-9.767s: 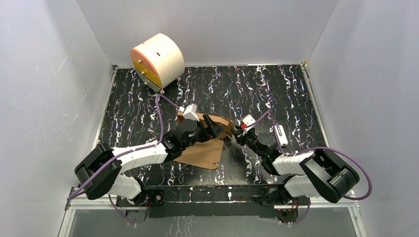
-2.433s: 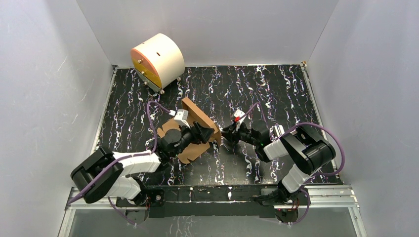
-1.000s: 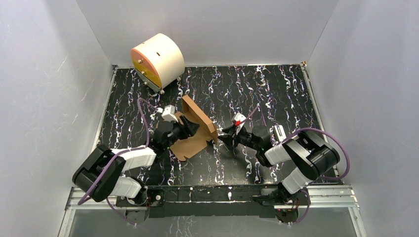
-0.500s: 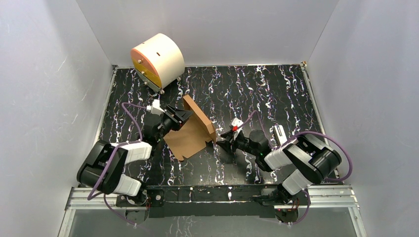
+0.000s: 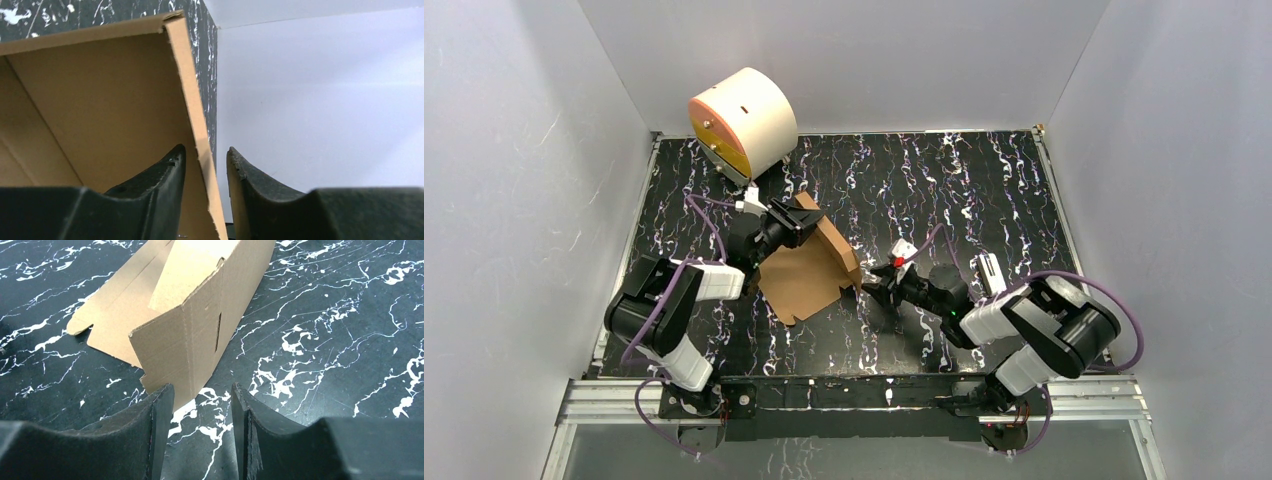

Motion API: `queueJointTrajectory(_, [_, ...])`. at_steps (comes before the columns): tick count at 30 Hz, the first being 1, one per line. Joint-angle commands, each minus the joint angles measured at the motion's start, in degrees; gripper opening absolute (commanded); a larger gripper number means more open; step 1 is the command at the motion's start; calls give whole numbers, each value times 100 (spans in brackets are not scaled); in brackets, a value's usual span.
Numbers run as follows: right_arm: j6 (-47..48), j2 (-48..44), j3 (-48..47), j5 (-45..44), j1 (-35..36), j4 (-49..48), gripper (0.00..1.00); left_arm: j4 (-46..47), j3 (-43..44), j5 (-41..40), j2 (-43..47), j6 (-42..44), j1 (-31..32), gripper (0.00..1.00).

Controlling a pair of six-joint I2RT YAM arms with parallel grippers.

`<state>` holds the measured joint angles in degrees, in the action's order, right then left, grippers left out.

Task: Fold the paper box

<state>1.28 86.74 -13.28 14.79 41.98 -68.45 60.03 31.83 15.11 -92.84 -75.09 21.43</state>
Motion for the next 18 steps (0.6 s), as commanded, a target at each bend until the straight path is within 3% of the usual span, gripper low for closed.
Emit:
queueJointTrajectory(1, [-46, -382, 40, -283, 111, -30, 55, 275, 108, 155, -71, -215, -42, 30])
queueJointTrajectory(8, [-54, -1367, 88, -1839, 851, 1066, 58, 463, -100, -102, 39, -381, -21, 16])
queueJointTrajectory(18, [-443, -2128, 221, -3039, 1725, 1323, 61, 493, -516, -669, 536, -438, 95, 3])
